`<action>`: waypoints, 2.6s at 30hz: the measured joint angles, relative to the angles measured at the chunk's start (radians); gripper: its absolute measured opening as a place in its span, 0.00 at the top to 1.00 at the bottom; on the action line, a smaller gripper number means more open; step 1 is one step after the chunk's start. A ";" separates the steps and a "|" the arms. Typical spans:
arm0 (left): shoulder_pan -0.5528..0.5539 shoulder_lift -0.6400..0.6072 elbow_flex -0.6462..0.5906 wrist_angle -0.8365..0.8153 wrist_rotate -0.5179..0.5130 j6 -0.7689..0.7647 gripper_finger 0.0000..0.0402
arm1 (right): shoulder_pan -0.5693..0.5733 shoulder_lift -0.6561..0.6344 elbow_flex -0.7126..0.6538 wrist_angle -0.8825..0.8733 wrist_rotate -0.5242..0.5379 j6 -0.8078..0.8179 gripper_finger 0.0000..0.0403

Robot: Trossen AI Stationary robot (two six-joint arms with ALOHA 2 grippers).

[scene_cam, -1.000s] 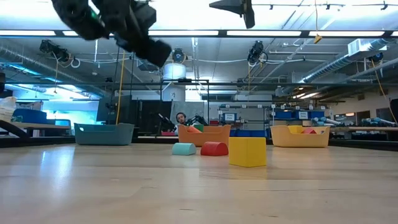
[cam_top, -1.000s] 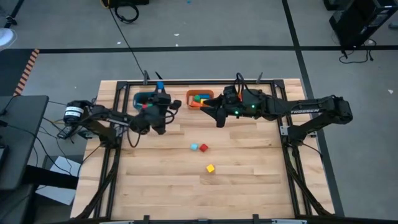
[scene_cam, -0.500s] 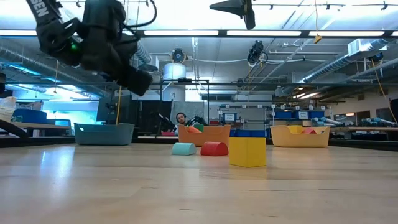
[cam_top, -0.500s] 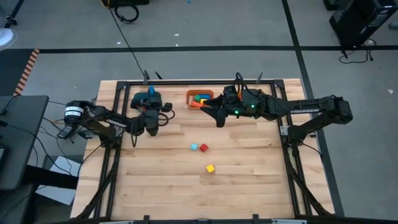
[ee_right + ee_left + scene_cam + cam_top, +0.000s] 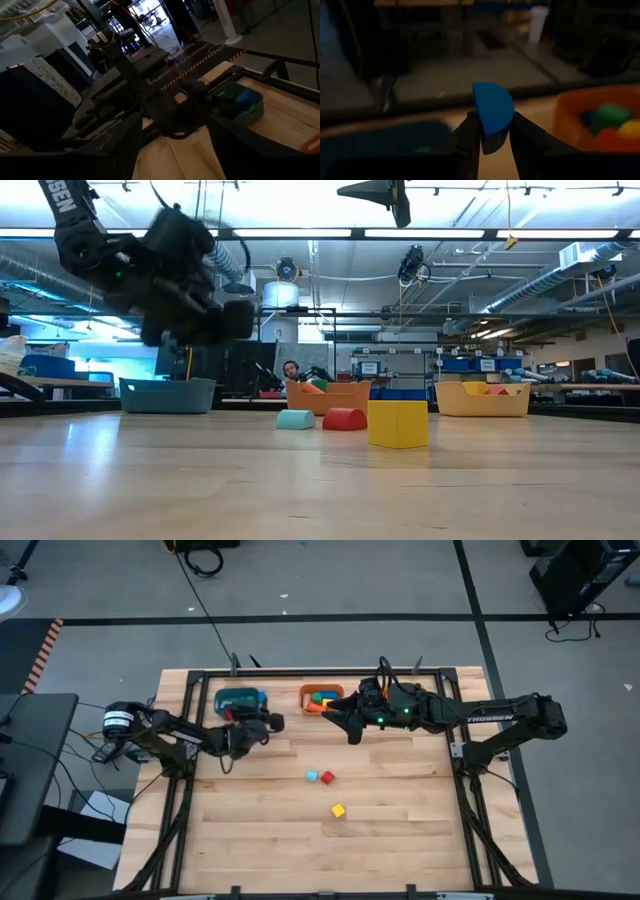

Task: Sort blocks by size
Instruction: Put the blue half-circle block into the blue bin, then put the red half-circle block into the blue bin

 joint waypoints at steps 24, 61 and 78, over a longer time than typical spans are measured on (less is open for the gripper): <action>0.360 -0.247 0.068 -0.810 0.531 -0.337 0.74 | -0.014 0.000 0.000 -0.051 0.011 -0.004 0.40; 0.289 -0.246 0.347 -0.784 0.890 0.186 0.55 | 0.116 0.259 0.000 -0.272 0.011 -0.183 0.42; 0.235 -0.246 0.346 -0.926 0.890 0.186 0.55 | 0.165 0.494 0.072 -0.317 0.007 -0.577 0.44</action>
